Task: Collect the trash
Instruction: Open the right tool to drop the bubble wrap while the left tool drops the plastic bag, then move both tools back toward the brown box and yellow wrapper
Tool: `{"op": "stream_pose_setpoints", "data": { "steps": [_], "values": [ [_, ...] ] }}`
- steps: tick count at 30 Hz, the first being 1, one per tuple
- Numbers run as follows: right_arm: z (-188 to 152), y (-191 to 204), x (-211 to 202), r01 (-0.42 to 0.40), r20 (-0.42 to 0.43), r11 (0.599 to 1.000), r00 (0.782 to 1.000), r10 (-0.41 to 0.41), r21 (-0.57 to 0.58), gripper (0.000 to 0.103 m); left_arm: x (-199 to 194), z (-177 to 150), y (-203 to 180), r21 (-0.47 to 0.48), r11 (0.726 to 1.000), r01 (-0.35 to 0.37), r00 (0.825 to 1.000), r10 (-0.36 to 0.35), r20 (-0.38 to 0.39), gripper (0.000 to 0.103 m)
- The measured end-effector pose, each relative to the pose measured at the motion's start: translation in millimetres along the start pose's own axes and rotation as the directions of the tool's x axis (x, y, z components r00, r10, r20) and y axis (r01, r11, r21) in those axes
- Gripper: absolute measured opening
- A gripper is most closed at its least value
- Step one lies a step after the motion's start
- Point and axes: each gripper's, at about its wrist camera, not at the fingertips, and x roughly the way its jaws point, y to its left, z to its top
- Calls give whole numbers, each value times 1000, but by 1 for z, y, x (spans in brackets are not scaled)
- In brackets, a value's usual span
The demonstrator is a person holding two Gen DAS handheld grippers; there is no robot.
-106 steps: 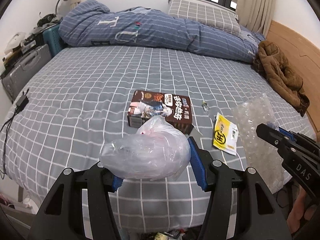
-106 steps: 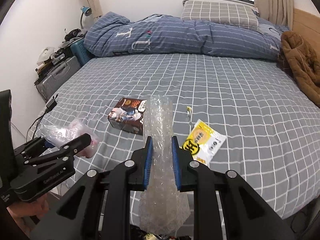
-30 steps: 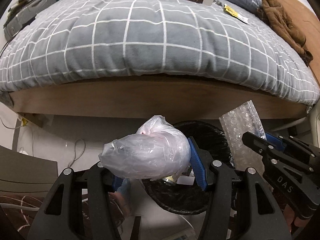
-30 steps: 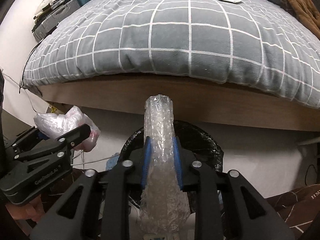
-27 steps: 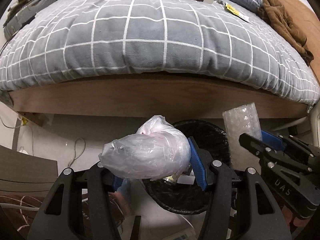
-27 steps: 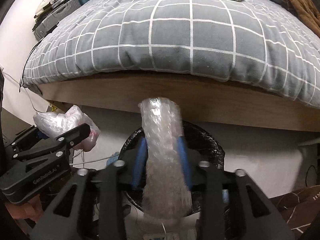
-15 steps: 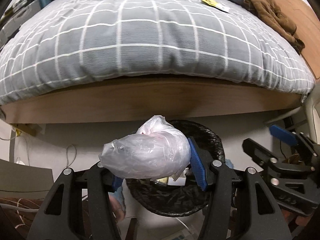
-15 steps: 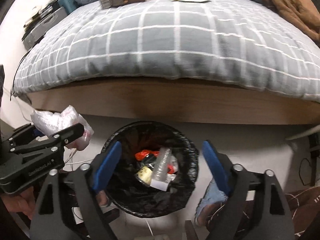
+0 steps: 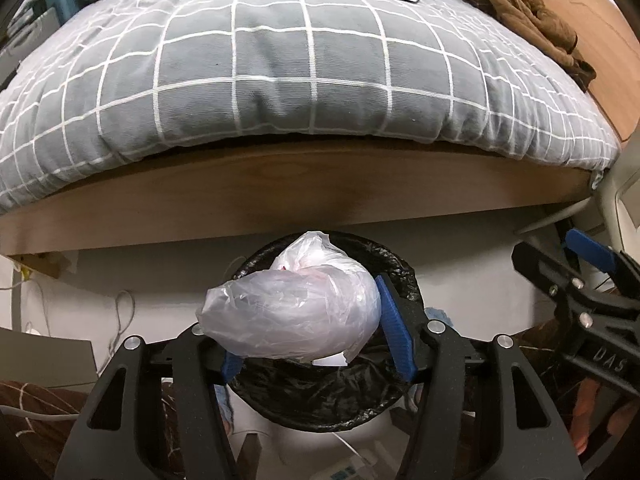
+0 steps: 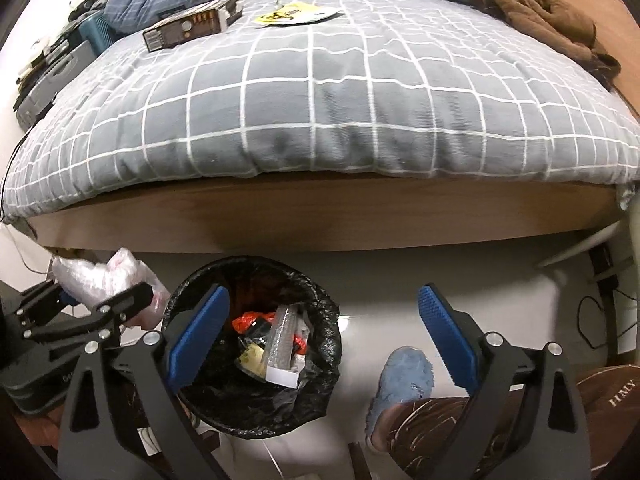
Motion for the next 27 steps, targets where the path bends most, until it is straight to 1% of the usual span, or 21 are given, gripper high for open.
{"op": "stream_pose_setpoints", "data": {
  "steps": [2, 4, 5, 7, 13, 19, 21, 27],
  "values": [
    [0, 0, -1, 5, 5, 1000, 1000, -5, 2, 92, 2, -2, -4, 18, 1000, -23, 1000, 23, 9, 63],
    [2, -1, -2, 4, 7, 1000, 1000, -4, 7, 92, 0, -1, -6, 23, 999, -35, 999, 34, 16, 72],
    [3, -1, -2, 1, 8, 1000, 1000, -1, 10, 92, -1, -1, -6, 18, 999, -36, 999, 35, 22, 74],
    [5, 1, -3, -1, 9, 1000, 1000, 1, 7, 92, -3, 1, -5, 7, 999, -36, 999, 35, 30, 82],
    [17, 3, -16, -5, 37, 1000, 999, 5, 6, 92, -20, 10, 3, -14, 998, -58, 995, 59, 80, 95],
    [36, 5, -35, -12, 78, 1000, 997, 11, 8, 92, -50, 24, 17, -44, 997, -63, 987, 68, 147, 97],
    [42, 6, -40, -6, 93, 1000, 996, 5, 5, 95, -61, 30, 17, -42, 996, -73, 982, 79, 171, 97],
    [64, 10, -57, 5, 138, 1000, 990, -3, -16, 95, -83, 48, 19, -27, 996, -88, 972, 92, 217, 97]
  ]
}}
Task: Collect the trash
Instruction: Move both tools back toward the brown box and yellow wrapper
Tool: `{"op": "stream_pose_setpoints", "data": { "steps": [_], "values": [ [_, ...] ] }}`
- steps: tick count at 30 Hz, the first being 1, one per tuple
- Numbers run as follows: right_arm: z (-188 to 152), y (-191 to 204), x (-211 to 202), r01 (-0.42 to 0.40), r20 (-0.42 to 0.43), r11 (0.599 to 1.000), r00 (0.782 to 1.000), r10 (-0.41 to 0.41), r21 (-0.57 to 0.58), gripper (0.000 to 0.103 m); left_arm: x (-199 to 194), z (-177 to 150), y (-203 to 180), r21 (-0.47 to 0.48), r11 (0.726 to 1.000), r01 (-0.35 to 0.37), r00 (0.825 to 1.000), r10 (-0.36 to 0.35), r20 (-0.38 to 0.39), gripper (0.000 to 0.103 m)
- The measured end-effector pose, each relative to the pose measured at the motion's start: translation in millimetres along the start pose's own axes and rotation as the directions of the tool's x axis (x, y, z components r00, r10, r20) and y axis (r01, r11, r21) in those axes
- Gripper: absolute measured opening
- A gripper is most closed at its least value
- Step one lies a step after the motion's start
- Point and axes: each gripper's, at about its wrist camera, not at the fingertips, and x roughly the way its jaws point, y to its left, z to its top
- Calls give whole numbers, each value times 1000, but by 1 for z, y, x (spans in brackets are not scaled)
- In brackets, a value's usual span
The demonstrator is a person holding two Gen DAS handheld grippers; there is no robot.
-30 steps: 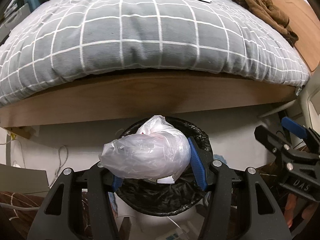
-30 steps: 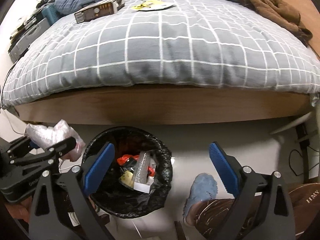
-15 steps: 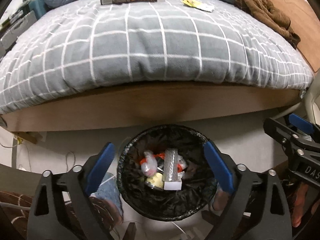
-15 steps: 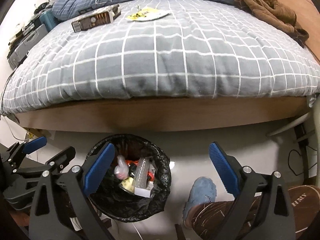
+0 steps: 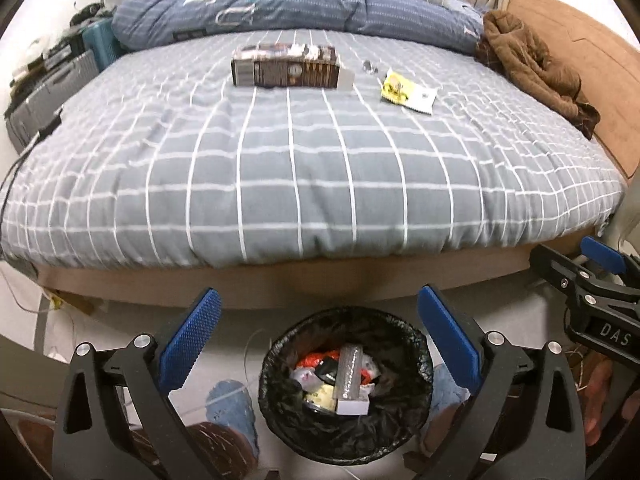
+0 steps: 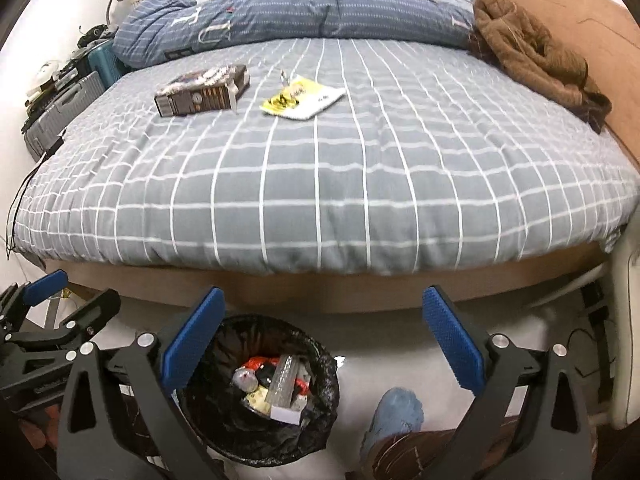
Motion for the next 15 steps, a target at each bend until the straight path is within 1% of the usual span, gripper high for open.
{"op": "stream_pose_setpoints", "data": {
  "steps": [3, 7, 15],
  "values": [
    [12, 1, -9, -1, 26, 1000, 1000, 1, -3, 95, -6, 9, 2, 6, 1000, -18, 1000, 18, 21, 97],
    [28, 3, -19, 0, 58, 1000, 998, 0, -7, 95, -14, 25, 8, -5, 1000, -23, 999, 23, 43, 97],
    [58, 3, -25, -14, 68, 1000, 998, 14, 2, 95, -25, 60, 16, -18, 999, -43, 996, 45, 77, 97]
  ]
}}
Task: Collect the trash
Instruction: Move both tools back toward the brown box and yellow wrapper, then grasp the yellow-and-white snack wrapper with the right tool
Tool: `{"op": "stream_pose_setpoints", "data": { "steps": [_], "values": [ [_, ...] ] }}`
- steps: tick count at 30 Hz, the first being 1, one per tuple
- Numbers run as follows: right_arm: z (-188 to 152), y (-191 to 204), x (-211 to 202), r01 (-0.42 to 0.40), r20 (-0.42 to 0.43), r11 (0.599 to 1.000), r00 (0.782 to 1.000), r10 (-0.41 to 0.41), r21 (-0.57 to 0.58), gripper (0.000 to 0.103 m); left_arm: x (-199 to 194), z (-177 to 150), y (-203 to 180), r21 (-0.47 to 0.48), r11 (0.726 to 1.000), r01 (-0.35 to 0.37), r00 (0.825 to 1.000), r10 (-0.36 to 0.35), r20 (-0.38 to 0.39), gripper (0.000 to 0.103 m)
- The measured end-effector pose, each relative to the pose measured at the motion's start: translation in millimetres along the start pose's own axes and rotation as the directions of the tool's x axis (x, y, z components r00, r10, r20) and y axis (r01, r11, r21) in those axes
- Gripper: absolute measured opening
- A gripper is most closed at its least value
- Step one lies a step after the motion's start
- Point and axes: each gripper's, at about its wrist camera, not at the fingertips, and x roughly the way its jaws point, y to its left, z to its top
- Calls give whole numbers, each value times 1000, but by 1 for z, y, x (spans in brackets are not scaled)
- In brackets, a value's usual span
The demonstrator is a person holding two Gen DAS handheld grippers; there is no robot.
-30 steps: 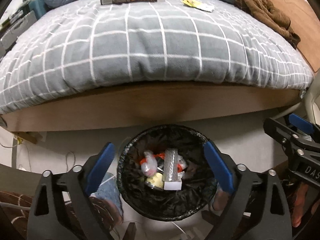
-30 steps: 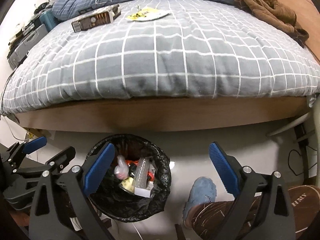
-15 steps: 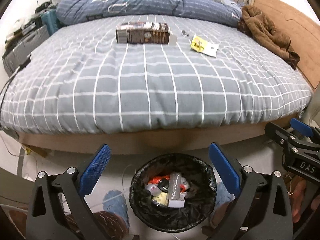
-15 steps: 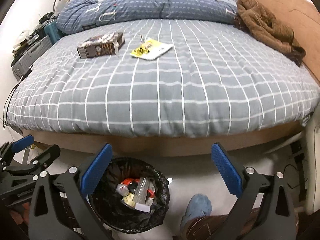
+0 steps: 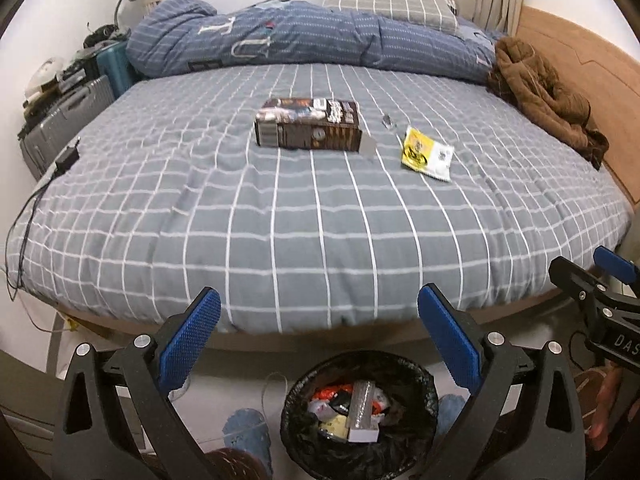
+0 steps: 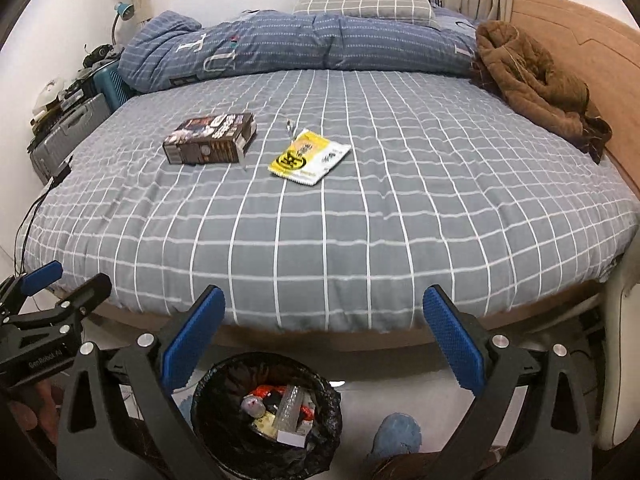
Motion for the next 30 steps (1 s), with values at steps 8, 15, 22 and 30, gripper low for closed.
{"op": "stream_pose_setpoints", "data": {
  "steps": [8, 15, 22, 30],
  "values": [
    [35, 5, 16, -3, 5, 1000, 1000, 3, -7, 95, 6, 39, 10, -12, 1000, -25, 999, 25, 28, 97],
    [68, 12, 46, -7, -9, 1000, 1000, 7, 3, 95, 29, 71, 22, -31, 999, -30, 999, 31, 32, 97],
    [95, 16, 87, -14, -41, 999, 999, 16, 48, 95, 65, 98, 34, -42, 999, -30, 999, 31, 25, 97],
    [127, 17, 148, -16, -92, 993, 995, 27, 121, 95, 110, 116, 42, -50, 998, -24, 1000, 24, 5, 97]
  ]
}}
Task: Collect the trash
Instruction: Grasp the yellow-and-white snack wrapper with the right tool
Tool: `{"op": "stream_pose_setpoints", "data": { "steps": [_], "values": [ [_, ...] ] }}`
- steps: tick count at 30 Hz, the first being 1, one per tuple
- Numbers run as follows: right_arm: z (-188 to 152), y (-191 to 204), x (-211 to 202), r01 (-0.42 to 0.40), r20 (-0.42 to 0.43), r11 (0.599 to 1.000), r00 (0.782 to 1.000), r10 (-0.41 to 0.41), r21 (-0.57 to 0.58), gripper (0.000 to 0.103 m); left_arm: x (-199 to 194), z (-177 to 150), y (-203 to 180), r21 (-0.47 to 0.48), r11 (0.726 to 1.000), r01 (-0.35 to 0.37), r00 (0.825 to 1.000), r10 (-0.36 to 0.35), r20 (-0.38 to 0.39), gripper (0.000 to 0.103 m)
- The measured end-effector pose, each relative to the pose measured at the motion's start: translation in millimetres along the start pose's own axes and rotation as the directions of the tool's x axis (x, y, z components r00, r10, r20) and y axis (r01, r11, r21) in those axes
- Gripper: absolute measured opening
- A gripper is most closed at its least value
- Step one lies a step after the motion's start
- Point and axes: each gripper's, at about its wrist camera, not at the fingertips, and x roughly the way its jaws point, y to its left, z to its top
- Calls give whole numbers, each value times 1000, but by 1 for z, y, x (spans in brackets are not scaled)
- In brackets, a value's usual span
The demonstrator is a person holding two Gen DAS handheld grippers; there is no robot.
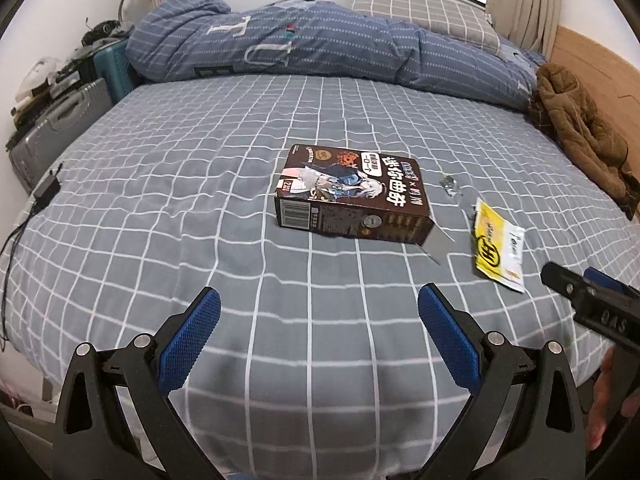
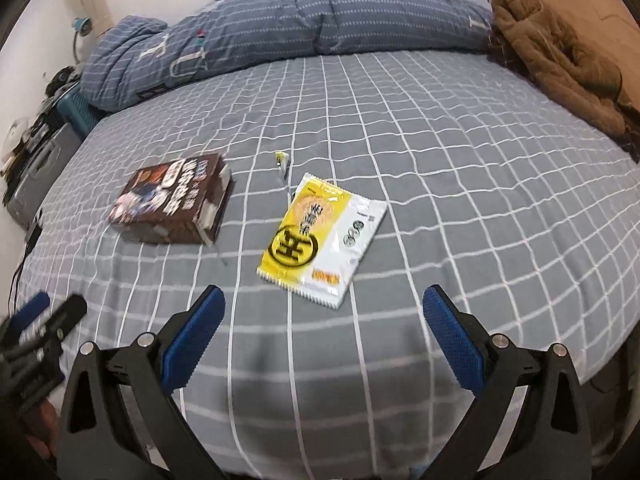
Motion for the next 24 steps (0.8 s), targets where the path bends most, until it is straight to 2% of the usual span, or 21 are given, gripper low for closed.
{"op": "stream_pose_setpoints", "data": {
  "steps": [7, 14, 19, 24],
  "values": [
    [29, 0, 53, 11, -56, 998, 998, -7, 66, 95, 37, 8, 3, -8, 1000, 15, 999, -15, -29, 97],
    [37, -7, 97, 33, -129, 993, 991, -18, 114, 95, 52, 13, 2, -12, 999, 34, 999, -34, -35, 97],
    [37, -6, 110, 59, -143, 994, 989, -45, 94, 81, 59, 9, 4, -13, 999, 31, 998, -31, -55, 97],
    [36, -3, 111, 78, -132, 996, 989, -70, 52, 71, 57, 9, 5, -11, 1000, 28, 998, -28, -53, 97]
  ]
}}
